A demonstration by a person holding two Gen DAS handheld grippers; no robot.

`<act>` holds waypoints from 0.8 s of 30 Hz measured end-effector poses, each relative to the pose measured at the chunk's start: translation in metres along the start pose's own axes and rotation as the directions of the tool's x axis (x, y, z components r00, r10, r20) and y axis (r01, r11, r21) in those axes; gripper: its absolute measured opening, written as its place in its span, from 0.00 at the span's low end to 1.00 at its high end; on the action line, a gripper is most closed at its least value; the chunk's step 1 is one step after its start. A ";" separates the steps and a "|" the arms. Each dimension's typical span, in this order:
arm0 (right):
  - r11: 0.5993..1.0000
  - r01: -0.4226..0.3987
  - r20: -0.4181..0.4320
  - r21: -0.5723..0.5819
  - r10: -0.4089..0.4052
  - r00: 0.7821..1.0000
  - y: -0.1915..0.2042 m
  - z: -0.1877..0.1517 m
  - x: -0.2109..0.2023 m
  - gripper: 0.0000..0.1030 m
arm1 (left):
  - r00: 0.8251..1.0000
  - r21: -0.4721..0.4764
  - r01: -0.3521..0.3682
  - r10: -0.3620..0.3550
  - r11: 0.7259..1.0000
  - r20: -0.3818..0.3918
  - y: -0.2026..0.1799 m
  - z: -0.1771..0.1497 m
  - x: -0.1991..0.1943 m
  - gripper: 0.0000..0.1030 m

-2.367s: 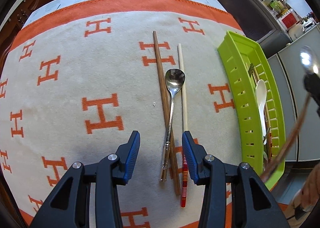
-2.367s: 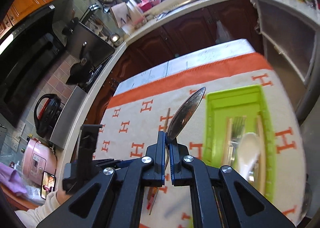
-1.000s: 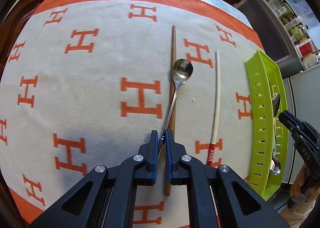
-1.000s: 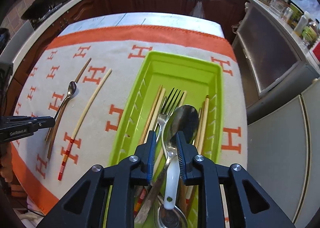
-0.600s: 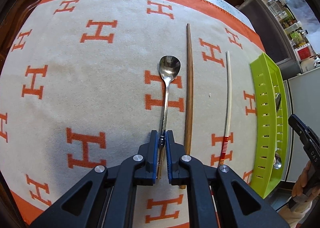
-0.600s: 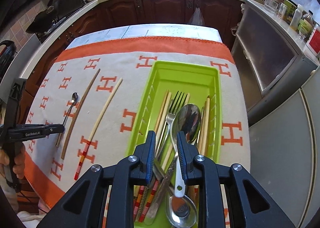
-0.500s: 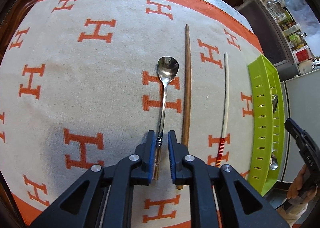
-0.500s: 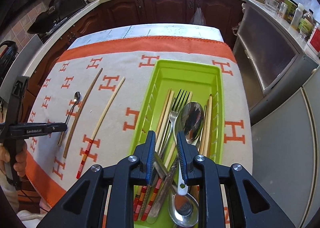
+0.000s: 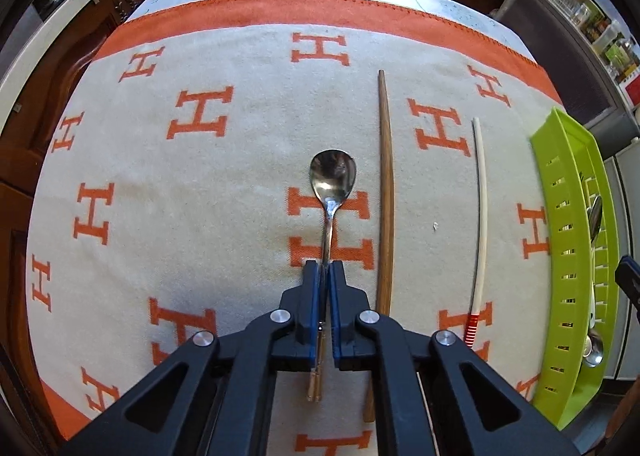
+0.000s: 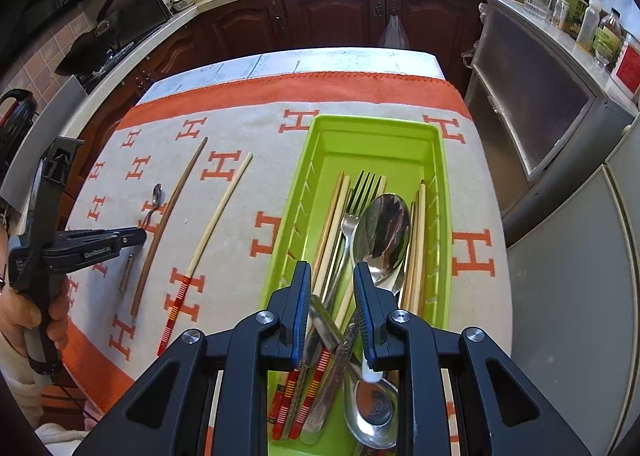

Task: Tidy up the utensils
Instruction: 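Release the large spoon into the tray with the right tool while the left tool lifts the small spoon, then lower the small spoon into the green tray and open the left tool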

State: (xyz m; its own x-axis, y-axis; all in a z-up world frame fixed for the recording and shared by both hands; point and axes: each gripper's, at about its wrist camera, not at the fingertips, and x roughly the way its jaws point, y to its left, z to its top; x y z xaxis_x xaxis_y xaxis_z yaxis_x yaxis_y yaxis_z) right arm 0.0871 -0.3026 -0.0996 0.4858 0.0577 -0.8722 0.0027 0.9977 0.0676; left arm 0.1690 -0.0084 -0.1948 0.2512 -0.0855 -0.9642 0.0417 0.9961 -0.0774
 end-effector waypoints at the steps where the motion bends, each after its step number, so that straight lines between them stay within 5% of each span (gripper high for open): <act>1: 1.000 -0.004 0.003 0.007 0.004 1.000 0.000 -0.001 -0.001 0.21 | 1.000 -0.019 0.007 -0.007 1.000 0.010 0.003 -0.002 -0.003 0.02; 8: 0.997 -0.052 0.039 0.048 0.050 0.998 -0.002 -0.004 -0.017 0.21 | 0.994 -0.069 0.105 -0.103 0.992 0.024 0.020 -0.012 -0.028 0.02; 16: 0.988 -0.098 0.059 0.122 0.092 0.994 -0.007 -0.013 -0.032 0.21 | 0.922 -0.089 0.385 -0.387 0.919 0.001 0.001 -0.020 -0.069 0.02; 24: 0.960 -0.105 0.088 0.260 0.085 0.992 -0.032 -0.043 -0.047 0.21 | 0.872 0.037 0.488 -0.489 0.872 -0.002 -0.083 -0.018 -0.099 0.02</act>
State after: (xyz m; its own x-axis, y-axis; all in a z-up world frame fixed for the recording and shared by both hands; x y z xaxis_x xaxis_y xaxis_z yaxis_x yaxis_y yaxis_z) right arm 0.0267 -0.3361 -0.0816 0.5597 0.1387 -0.8170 0.1785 0.9426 0.2823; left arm 0.1236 -0.0822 -0.0977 0.1972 -0.5614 -0.8037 0.1951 0.8259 -0.5290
